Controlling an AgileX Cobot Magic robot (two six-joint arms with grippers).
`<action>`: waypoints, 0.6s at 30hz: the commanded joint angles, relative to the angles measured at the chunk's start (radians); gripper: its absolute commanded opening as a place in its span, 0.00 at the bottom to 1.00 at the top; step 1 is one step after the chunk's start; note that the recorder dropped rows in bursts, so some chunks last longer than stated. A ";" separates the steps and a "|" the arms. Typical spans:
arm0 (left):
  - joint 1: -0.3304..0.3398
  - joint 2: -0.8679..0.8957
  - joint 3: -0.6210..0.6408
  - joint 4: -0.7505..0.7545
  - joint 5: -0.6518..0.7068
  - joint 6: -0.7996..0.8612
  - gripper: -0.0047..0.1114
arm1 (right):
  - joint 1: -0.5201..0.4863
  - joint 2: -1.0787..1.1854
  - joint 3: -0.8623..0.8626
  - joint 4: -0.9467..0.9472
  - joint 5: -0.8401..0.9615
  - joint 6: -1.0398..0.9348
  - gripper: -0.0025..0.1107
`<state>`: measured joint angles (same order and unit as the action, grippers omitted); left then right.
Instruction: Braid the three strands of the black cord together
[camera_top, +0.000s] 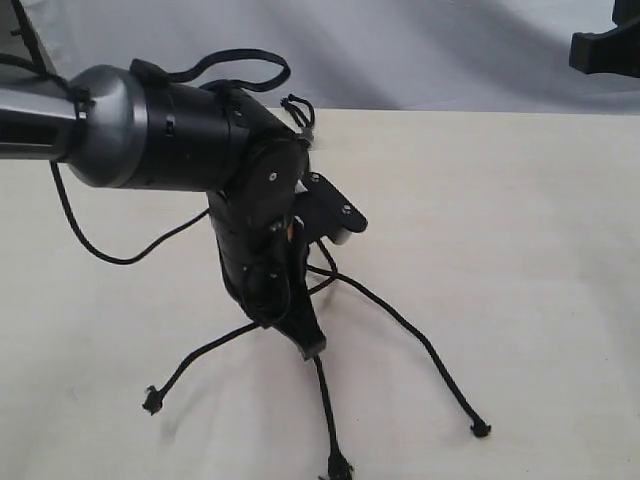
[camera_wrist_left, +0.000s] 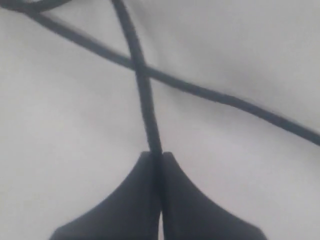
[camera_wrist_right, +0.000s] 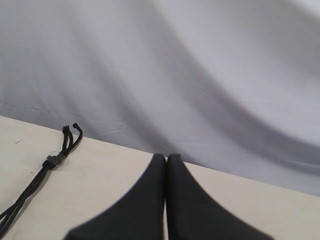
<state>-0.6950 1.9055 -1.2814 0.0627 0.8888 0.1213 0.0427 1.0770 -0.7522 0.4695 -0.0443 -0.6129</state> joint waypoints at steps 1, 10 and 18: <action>0.065 -0.007 0.017 0.011 0.008 -0.019 0.04 | -0.005 0.000 0.003 0.000 -0.009 -0.004 0.02; 0.136 -0.005 0.095 0.011 -0.050 -0.041 0.04 | -0.005 0.000 0.003 0.000 -0.009 -0.004 0.02; 0.137 -0.005 0.160 0.011 -0.138 -0.041 0.19 | -0.005 0.000 0.003 0.000 -0.009 -0.002 0.02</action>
<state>-0.5589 1.9055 -1.1290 0.0708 0.7657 0.0902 0.0427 1.0770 -0.7522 0.4695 -0.0443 -0.6129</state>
